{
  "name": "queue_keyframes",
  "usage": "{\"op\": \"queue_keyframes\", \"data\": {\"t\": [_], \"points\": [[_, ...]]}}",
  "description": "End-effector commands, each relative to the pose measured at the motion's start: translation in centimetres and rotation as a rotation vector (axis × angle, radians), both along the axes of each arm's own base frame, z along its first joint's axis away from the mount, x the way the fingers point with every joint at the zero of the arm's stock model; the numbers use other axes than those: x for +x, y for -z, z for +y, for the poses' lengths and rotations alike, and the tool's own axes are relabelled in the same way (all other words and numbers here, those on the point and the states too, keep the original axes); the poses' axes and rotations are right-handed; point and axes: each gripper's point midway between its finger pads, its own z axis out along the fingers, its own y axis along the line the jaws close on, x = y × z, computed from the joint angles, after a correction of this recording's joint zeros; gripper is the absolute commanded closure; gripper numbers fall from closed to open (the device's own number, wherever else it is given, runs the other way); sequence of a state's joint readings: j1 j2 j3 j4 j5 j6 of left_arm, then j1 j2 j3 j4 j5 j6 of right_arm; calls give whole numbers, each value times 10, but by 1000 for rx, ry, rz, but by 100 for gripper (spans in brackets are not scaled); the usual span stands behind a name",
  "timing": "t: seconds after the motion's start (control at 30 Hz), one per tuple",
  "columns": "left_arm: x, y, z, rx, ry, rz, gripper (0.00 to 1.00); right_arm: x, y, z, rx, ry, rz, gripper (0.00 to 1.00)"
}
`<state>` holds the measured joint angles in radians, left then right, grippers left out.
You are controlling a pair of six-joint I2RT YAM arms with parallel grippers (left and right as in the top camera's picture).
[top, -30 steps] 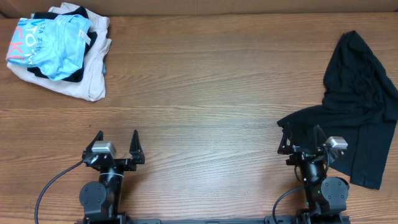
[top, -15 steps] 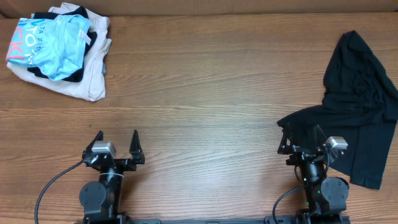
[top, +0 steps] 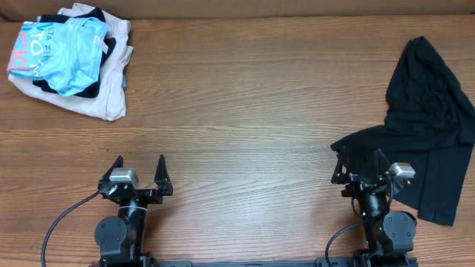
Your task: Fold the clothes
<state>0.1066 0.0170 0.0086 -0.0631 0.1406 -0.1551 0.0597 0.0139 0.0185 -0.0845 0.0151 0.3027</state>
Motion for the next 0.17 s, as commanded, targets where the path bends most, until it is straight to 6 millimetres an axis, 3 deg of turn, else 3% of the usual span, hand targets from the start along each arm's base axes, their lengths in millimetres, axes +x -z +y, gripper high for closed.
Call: {"op": "queue_keyframes", "data": {"t": [0.0, 0.13], "points": [[0, 0, 4, -5, -19, -5, 0, 0, 2, 0, 5, 4, -3, 0], [0, 0, 4, -5, -19, -5, 0, 0, 2, 0, 5, 4, -3, 0]]}}
